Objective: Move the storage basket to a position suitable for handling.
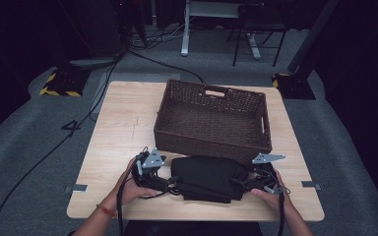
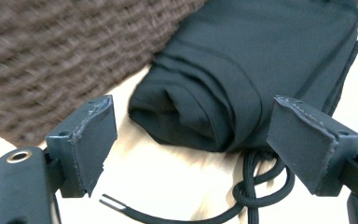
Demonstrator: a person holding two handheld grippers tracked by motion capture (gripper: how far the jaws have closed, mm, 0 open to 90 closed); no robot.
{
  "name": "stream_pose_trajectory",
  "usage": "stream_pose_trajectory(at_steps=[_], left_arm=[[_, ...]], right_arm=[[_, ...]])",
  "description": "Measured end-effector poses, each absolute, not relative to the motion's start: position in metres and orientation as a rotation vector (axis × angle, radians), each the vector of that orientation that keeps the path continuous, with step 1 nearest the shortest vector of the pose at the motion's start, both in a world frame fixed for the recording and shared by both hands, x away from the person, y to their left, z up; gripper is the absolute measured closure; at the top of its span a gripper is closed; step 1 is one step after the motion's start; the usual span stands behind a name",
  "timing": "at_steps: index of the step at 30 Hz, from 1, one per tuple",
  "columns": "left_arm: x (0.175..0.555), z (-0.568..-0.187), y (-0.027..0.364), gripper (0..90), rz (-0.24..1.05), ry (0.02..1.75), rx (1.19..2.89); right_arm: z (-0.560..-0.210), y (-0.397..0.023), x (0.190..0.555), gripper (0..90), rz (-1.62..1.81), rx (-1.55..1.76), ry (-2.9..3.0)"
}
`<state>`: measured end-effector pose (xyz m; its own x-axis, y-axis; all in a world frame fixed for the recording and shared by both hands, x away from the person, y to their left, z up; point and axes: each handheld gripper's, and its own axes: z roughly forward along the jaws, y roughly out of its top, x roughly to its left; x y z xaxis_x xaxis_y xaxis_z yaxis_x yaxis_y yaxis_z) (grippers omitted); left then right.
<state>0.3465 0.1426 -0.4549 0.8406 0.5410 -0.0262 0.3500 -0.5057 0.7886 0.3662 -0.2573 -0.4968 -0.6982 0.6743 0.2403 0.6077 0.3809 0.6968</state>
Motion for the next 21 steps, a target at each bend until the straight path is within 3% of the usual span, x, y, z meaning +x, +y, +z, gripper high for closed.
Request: stream_pose_trajectory(at_steps=[14, 21], left_arm=[[0.362, -0.485, 0.112, 14.0, 0.233, 0.703, 2.256], [0.36, -0.49, 0.108, 14.1, 0.197, 0.681, 2.267]], right_arm=[[-0.476, -0.264, 0.356, 18.4, 1.344, 1.08, 2.499], [-0.482, -0.247, 0.349, 11.9, 1.235, 1.071, 2.523]])
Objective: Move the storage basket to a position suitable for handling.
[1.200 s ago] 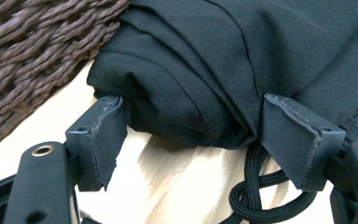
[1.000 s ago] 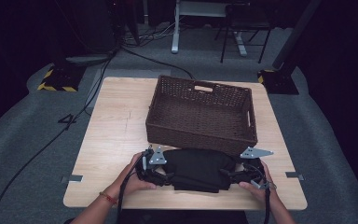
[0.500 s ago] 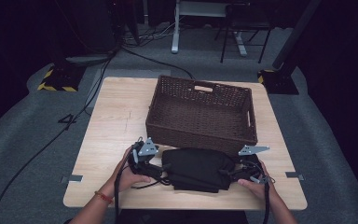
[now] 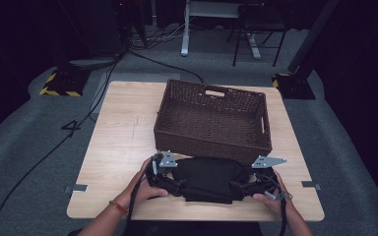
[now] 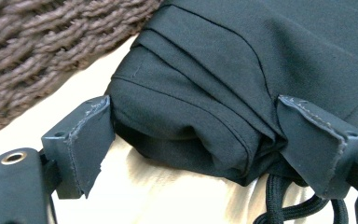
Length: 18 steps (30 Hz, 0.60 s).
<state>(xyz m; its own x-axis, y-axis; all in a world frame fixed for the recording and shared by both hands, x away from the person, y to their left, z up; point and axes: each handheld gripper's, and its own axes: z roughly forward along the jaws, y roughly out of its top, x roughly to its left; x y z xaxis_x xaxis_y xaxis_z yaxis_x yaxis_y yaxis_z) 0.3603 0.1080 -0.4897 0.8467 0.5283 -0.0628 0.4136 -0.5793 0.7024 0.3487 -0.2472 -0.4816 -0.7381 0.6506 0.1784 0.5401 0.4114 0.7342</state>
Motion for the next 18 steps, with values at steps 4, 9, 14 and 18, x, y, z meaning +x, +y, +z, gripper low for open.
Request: stream_pose_trajectory(at_steps=[4, 9, 14, 18], left_arm=[[0.36, -0.489, 0.108, 14.0, 0.149, 0.649, 2.292], [0.353, -0.479, 0.115, 15.6, 0.138, 0.608, 2.283], [0.348, -0.486, 0.106, 12.8, 0.179, 0.629, 2.32], [0.358, -0.493, 0.106, 0.0, 0.103, 0.69, 2.309]], right_arm=[[-0.488, -0.249, 0.356, 6.9, 1.242, 1.125, 2.552], [-0.493, -0.252, 0.359, 8.9, 1.264, 1.137, 2.579], [-0.495, -0.252, 0.361, 14.6, 1.301, 1.132, 2.607], [-0.495, -0.251, 0.362, 19.4, 1.312, 1.122, 2.622]])
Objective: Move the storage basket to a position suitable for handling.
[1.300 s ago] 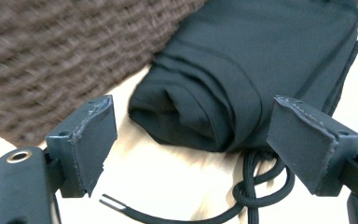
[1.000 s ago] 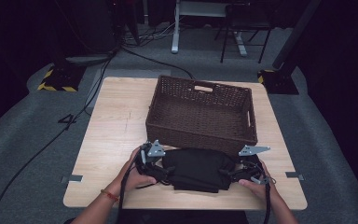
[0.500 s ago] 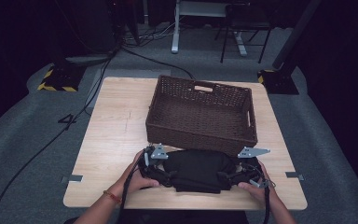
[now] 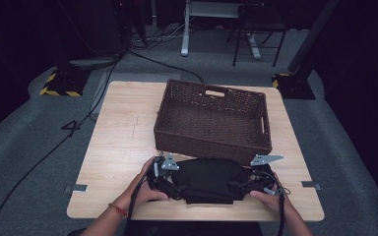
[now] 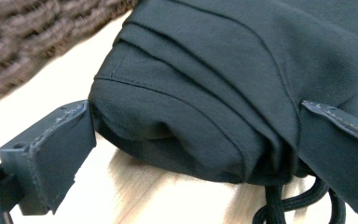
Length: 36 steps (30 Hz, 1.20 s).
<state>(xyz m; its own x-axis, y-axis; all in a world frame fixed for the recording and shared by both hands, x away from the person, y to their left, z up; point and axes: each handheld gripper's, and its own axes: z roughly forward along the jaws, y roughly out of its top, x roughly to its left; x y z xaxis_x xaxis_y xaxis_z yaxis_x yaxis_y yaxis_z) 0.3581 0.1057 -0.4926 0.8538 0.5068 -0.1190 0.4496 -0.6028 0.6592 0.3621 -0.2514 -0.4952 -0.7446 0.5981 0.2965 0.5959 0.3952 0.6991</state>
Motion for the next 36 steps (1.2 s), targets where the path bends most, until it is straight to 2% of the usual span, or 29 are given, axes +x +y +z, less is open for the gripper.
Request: stream_pose_trajectory(at_steps=[2, 9, 11, 13, 15, 17, 19, 20, 22, 23, 26, 30, 33, 34, 36], left_arm=[[0.36, -0.497, 0.106, 0.0, 0.036, 0.699, 2.3], [0.361, -0.497, 0.104, 1.4, 0.008, 0.625, 2.338], [0.361, -0.496, 0.104, 7.0, 0.005, 0.615, 2.342], [0.359, -0.494, 0.103, 18.6, 0.059, 0.567, 2.358], [0.358, -0.494, 0.102, 28.1, 0.054, 0.556, 2.356], [0.358, -0.493, 0.102, 32.6, 0.048, 0.546, 2.355], [0.358, -0.493, 0.102, 35.7, 0.047, 0.544, 2.361], [0.358, -0.493, 0.102, 36.0, 0.047, 0.544, 2.361], [0.358, -0.494, 0.103, 36.1, 0.048, 0.555, 2.347], [0.358, -0.494, 0.103, 35.6, 0.052, 0.564, 2.344], [0.358, -0.497, 0.105, 25.5, 0.077, 0.591, 2.327], [0.358, -0.498, 0.104, 14.3, 0.085, 0.616, 2.328], [0.359, -0.498, 0.102, 12.4, 0.086, 0.614, 2.335], [0.359, -0.498, 0.101, 10.9, 0.087, 0.615, 2.334], [0.359, -0.497, 0.098, 12.0, 0.077, 0.595, 2.349]], right_arm=[[-0.495, -0.251, 0.362, 24.1, 1.321, 1.105, 2.632], [-0.491, -0.246, 0.359, 48.7, 1.343, 1.021, 2.636], [-0.491, -0.245, 0.358, 49.6, 1.344, 1.014, 2.637], [-0.491, -0.245, 0.359, 49.9, 1.353, 1.02, 2.638], [-0.491, -0.245, 0.359, 49.6, 1.355, 1.021, 2.64], [-0.491, -0.245, 0.359, 47.2, 1.352, 1.018, 2.637], [-0.492, -0.245, 0.36, 40.7, 1.35, 1.033, 2.625], [-0.492, -0.245, 0.36, 40.7, 1.35, 1.033, 2.625], [-0.493, -0.24, 0.361, 31.4, 1.333, 1.06, 2.598], [-0.493, -0.239, 0.361, 30.3, 1.324, 1.057, 2.596], [-0.494, -0.238, 0.362, 27.4, 1.328, 1.074, 2.596], [-0.495, -0.236, 0.363, 27.3, 1.328, 1.073, 2.605], [-0.495, -0.236, 0.363, 28.1, 1.332, 1.07, 2.605], [-0.495, -0.235, 0.362, 33.3, 1.332, 1.064, 2.607], [-0.495, -0.234, 0.361, 37.2, 1.331, 1.06, 2.617]])
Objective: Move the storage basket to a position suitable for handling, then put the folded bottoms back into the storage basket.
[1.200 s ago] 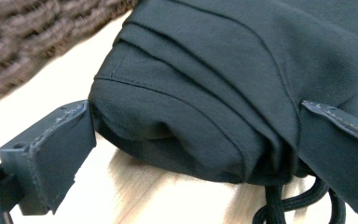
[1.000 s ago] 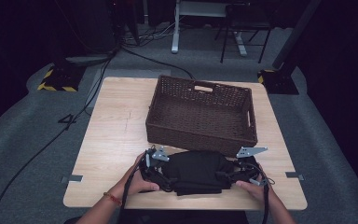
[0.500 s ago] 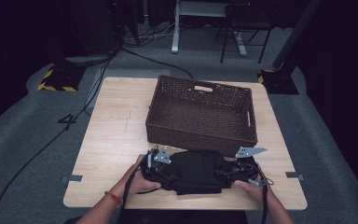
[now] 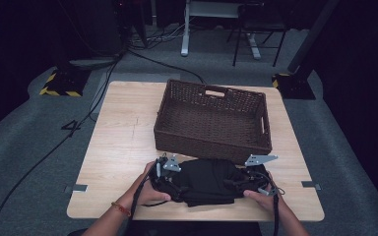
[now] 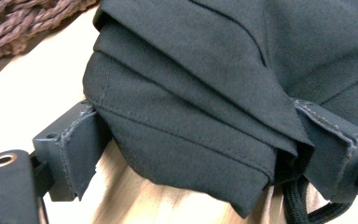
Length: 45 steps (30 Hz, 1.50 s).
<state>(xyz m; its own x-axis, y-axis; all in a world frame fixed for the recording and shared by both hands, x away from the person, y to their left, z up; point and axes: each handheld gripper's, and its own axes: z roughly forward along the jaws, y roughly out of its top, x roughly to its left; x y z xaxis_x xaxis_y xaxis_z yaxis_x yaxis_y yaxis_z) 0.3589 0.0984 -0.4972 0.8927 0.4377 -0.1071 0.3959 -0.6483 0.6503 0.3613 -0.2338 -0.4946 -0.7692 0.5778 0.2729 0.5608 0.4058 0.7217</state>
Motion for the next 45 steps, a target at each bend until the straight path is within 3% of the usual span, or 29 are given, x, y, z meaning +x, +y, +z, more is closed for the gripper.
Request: stream_pose_trajectory(at_steps=[1, 2, 7, 13, 18, 34, 45], left_arm=[[0.359, -0.497, 0.098, 13.0, 0.077, 0.595, 2.349], [0.358, -0.494, 0.095, 18.3, 0.068, 0.571, 2.364], [0.354, -0.494, 0.092, 51.4, 0.012, 0.526, 2.331], [0.355, -0.493, 0.094, 66.9, -0.016, 0.514, 2.334], [0.353, -0.492, 0.095, 71.6, 0.013, 0.501, 2.336], [0.343, -0.478, 0.104, 74.1, 0.092, 0.47, 2.275], [0.331, -0.434, 0.118, 74.3, 0.177, 0.428, 2.204]], right_arm=[[-0.495, -0.234, 0.361, 37.2, 1.331, 1.06, 2.617], [-0.494, -0.232, 0.361, 44.5, 1.326, 1.054, 2.62], [-0.493, -0.227, 0.358, 57.9, 1.319, 1.041, 2.618], [-0.49, -0.224, 0.355, 66.4, 1.281, 1.011, 2.591], [-0.488, -0.227, 0.354, 68.4, 1.296, 1.013, 2.58], [-0.468, -0.234, 0.342, 70.0, 1.368, 0.993, 2.494], [-0.418, -0.23, 0.326, 70.1, 1.432, 0.928, 2.402]])
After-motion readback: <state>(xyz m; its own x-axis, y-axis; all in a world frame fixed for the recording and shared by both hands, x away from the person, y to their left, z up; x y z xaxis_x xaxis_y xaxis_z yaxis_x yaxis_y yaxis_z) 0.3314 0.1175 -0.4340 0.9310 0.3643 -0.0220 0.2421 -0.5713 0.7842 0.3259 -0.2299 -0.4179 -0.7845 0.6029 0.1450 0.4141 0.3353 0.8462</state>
